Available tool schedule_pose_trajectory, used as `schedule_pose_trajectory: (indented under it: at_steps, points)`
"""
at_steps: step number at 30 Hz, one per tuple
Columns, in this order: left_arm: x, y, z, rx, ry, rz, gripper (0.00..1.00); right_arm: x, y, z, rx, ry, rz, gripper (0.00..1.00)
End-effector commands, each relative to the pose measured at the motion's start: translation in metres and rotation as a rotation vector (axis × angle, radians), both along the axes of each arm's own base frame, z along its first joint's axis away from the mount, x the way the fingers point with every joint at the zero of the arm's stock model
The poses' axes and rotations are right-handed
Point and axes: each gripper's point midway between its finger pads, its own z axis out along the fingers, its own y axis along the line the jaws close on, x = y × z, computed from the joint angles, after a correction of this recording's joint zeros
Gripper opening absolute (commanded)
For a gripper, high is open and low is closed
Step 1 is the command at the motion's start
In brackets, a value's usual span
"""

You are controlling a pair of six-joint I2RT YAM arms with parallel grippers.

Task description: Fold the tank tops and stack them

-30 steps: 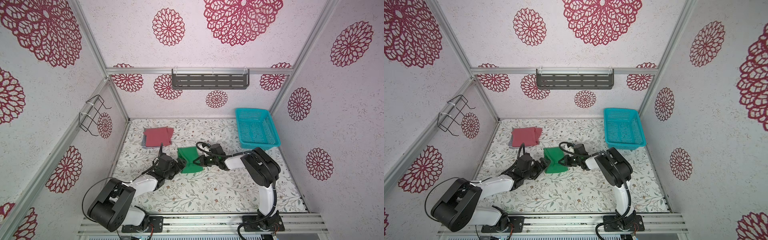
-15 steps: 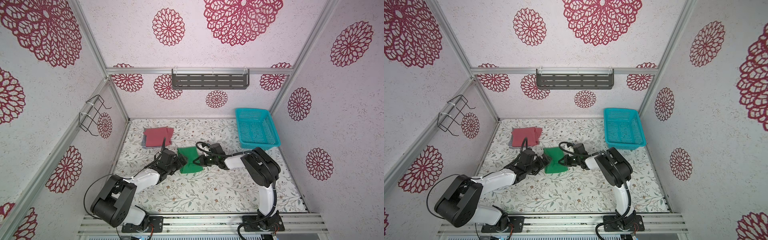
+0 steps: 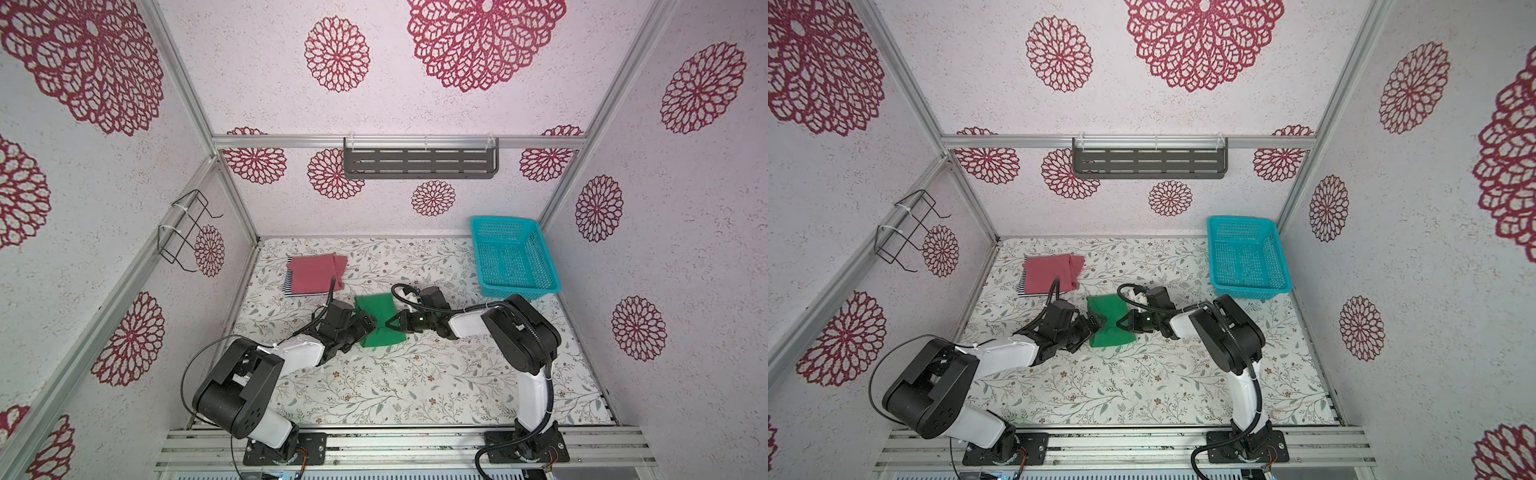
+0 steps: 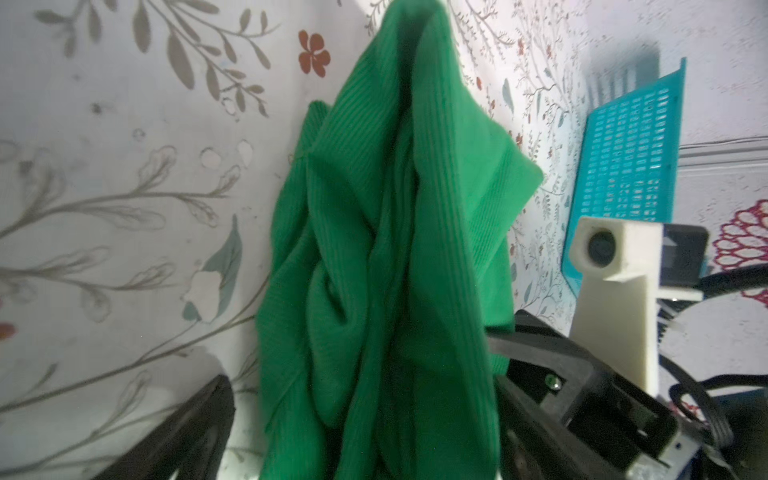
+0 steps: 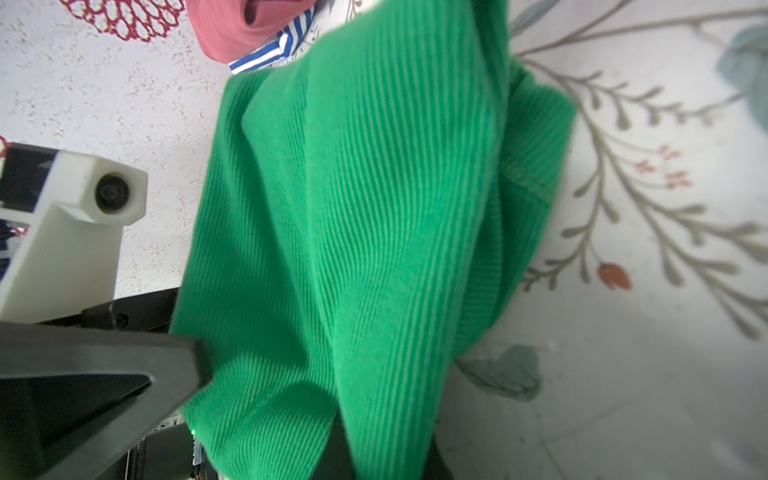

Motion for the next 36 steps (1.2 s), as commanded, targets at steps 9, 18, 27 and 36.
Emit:
schedule_pose_trajectory:
  at_steps: [9, 18, 27, 36]
  points:
    - [-0.027, 0.005, -0.061, 0.022, 0.174, 0.015, 0.59, -0.014, -0.011, -0.023, -0.100, 0.051, 0.001, 0.00]
    - [-0.003, 0.001, -0.040, 0.061, 0.106, -0.038, 0.22, -0.002, 0.011, -0.004, -0.013, 0.035, -0.001, 0.00]
    - [0.057, 0.006, 0.010, 0.139, 0.007, -0.170, 0.00, 0.037, 0.044, 0.035, 0.134, -0.014, -0.050, 0.00]
    - [0.121, 0.013, 0.047, 0.226, -0.071, -0.334, 0.00, 0.097, 0.087, 0.080, 0.332, -0.137, -0.094, 0.00]
